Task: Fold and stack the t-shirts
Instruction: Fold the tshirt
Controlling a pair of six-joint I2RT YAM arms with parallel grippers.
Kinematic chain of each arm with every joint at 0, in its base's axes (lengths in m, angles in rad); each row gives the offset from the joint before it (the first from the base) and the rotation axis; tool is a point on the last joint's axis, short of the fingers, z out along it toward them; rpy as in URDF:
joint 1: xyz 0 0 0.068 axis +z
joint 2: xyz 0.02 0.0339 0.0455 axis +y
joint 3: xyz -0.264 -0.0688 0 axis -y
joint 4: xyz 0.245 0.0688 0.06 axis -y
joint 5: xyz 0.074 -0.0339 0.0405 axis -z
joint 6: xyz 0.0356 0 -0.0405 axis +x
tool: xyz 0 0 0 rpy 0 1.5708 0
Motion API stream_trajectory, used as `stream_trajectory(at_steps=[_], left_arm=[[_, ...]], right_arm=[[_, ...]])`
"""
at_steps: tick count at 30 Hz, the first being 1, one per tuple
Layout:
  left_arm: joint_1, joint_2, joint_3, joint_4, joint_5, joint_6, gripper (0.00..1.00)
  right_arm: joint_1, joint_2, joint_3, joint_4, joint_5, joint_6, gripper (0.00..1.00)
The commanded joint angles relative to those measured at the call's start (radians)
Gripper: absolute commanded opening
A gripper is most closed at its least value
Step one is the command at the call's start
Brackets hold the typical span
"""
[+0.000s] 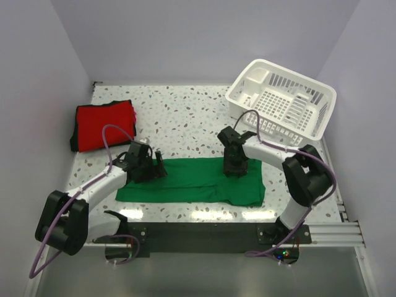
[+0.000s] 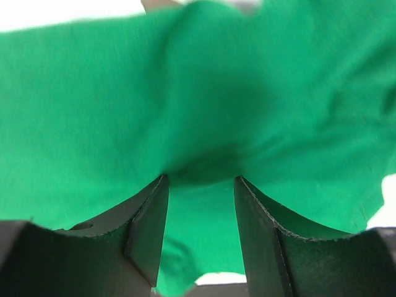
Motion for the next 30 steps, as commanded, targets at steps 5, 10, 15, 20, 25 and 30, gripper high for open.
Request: stream_trajectory(at_steps=[5, 10, 15, 20, 25, 30], left_arm=[[-0.001, -0.044, -0.013, -0.117, -0.080, -0.038, 0.90], [-0.001, -0.092, 0.019, -0.155, -0.065, -0.080, 0.91], [-0.001, -0.120, 0.062, -0.227, -0.089, -0.109, 0.91], [-0.001, -0.139, 0.053, -0.255, -0.123, -0.155, 0.91], [-0.001, -0.162, 0.048, -0.258, -0.138, -0.209, 0.91], [-0.001, -0.163, 0.038, -0.257, -0.141, -0.238, 0.91]], right_arm=[[0.011, 0.178, 0.151, 0.057, 0.062, -0.021, 0.51], [0.013, 0.321, 0.272, 0.051, 0.045, -0.064, 0.51], [0.016, 0.447, 0.474, 0.014, 0.020, -0.108, 0.51], [0.016, 0.622, 0.731, -0.035, -0.007, -0.153, 0.51], [0.016, 0.758, 0.945, -0.063, -0.017, -0.168, 0.52], [0.015, 0.866, 1.210, -0.100, -0.015, -0.217, 0.52]])
